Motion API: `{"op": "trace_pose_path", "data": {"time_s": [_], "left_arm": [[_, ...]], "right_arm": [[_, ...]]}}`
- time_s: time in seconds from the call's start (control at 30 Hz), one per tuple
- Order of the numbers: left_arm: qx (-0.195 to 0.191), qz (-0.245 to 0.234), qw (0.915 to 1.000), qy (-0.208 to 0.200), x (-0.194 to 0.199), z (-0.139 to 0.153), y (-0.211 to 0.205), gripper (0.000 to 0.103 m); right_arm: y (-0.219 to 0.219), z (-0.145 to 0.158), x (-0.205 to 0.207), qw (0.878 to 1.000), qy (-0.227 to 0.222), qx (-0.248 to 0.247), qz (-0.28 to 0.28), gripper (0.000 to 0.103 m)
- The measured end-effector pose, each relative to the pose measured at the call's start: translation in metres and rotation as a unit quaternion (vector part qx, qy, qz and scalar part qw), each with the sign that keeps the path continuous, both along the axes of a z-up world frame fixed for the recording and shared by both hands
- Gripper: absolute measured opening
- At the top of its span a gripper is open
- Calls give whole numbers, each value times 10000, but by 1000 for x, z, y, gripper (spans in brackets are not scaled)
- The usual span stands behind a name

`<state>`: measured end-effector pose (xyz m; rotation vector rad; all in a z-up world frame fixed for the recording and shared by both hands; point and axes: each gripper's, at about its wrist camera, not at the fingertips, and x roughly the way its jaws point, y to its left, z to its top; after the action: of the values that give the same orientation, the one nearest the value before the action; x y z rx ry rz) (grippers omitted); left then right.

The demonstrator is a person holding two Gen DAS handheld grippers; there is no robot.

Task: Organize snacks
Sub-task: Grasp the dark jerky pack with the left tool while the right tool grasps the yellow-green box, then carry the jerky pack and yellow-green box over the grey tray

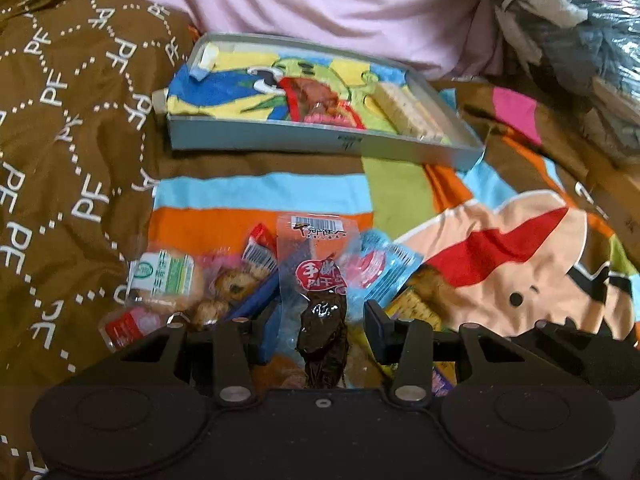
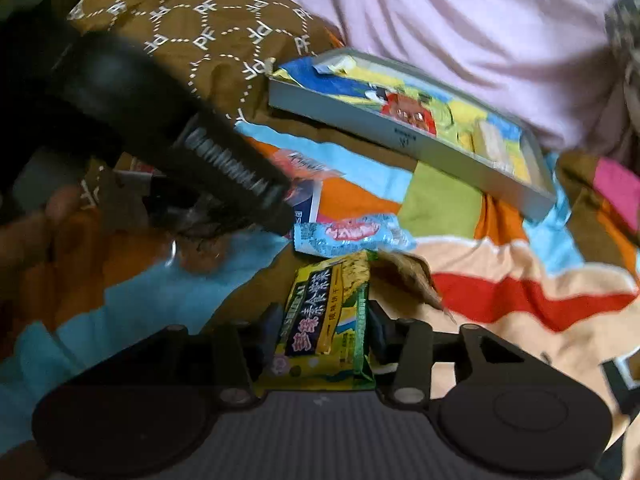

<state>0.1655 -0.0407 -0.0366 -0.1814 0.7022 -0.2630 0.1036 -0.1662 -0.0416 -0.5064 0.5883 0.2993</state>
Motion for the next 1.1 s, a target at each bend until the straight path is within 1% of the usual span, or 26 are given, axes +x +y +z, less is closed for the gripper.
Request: {"op": "trace_pose_path", "data": {"time_s": [0.13, 0.23, 0.33, 0.5, 0.6, 0.73, 0.83, 0.93, 1.1], "left_arm": [[-61, 27, 9999, -133, -4, 7, 0, 46], [-117, 86, 9998, -151, -5, 10, 2, 46], [-180, 160, 9996, -176, -7, 13, 5, 46], [-225, 241, 9991, -257, -10, 18, 8, 46], [-254, 299, 9987, -315, -9, 22, 9, 46], [-335, 432, 9978, -362, -1, 30, 6, 46], [-373, 495, 9969, -475, 5, 42, 2, 46], [-357, 637, 9957, -562, 12, 52, -1, 46], [-546, 997, 9921, -535, 33, 66, 1, 46]], "right_arm": [[7, -2, -5, 9996, -127, -240, 123, 45], [9, -1, -10, 9993, -152, -247, 233, 45], [12, -3, -15, 9983, -263, -390, 336, 45], [18, -2, -24, 9961, -507, -565, 453, 45], [20, 2, -28, 9940, -727, -671, 476, 45], [17, 15, -30, 9908, -1078, -697, 421, 45], [6, 28, -25, 9886, -1313, -643, 351, 45], [-5, 42, -12, 9869, -1498, -532, 276, 45], [-25, 61, 15, 9789, -1986, -422, 218, 45]]}}
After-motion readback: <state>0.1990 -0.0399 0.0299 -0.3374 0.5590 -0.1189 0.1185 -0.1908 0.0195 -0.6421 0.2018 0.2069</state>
